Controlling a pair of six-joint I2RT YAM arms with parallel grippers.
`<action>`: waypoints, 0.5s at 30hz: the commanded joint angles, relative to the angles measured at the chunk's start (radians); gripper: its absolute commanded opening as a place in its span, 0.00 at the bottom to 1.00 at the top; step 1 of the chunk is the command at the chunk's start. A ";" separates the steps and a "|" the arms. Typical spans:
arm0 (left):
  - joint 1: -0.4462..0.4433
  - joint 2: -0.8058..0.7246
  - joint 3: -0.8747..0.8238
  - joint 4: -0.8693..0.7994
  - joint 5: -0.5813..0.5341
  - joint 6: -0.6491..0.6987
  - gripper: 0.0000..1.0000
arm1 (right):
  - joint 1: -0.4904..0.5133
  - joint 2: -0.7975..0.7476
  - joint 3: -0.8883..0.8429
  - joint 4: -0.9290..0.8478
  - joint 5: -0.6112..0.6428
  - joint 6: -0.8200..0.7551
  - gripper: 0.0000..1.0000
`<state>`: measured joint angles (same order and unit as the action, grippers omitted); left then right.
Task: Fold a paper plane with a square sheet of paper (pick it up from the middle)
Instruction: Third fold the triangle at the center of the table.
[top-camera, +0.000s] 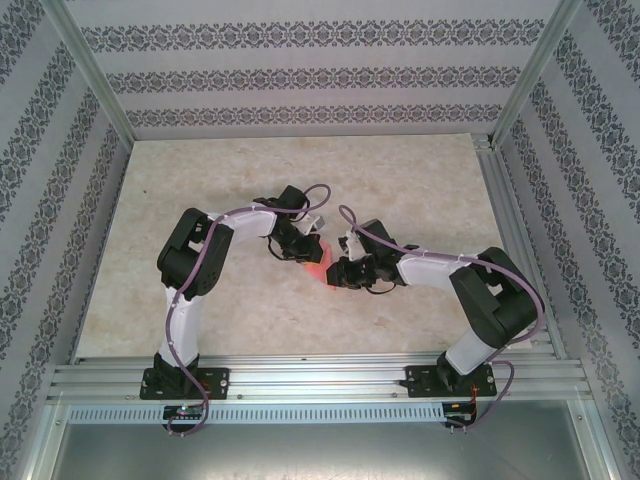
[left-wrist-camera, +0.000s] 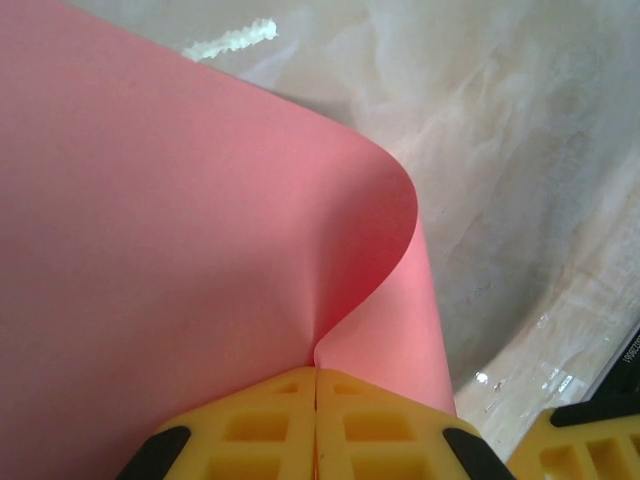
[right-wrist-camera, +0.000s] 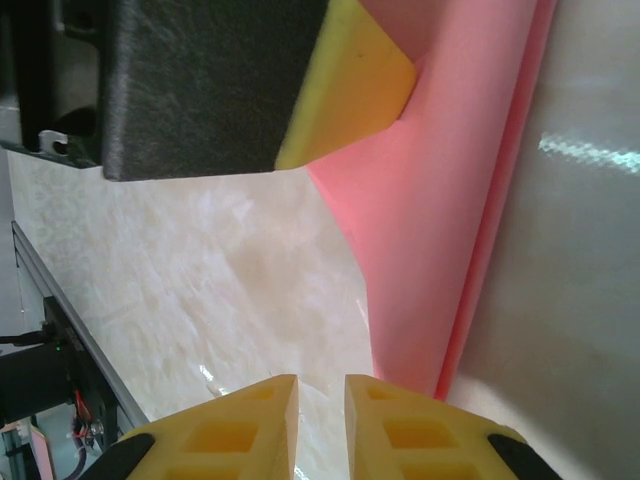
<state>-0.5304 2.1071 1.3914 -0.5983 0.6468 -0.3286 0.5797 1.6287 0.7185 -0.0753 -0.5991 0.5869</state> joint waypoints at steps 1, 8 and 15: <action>0.009 0.032 0.021 -0.037 -0.017 0.035 0.10 | -0.010 0.036 0.012 0.025 0.005 0.014 0.20; 0.008 0.038 0.022 -0.038 -0.012 0.033 0.10 | -0.014 0.066 -0.001 -0.012 0.056 -0.007 0.20; 0.008 0.044 0.016 -0.027 -0.009 0.028 0.10 | -0.014 0.100 -0.004 -0.041 0.078 -0.015 0.20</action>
<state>-0.5304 2.1151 1.3998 -0.6086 0.6529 -0.3214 0.5732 1.6939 0.7181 -0.0830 -0.5690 0.5850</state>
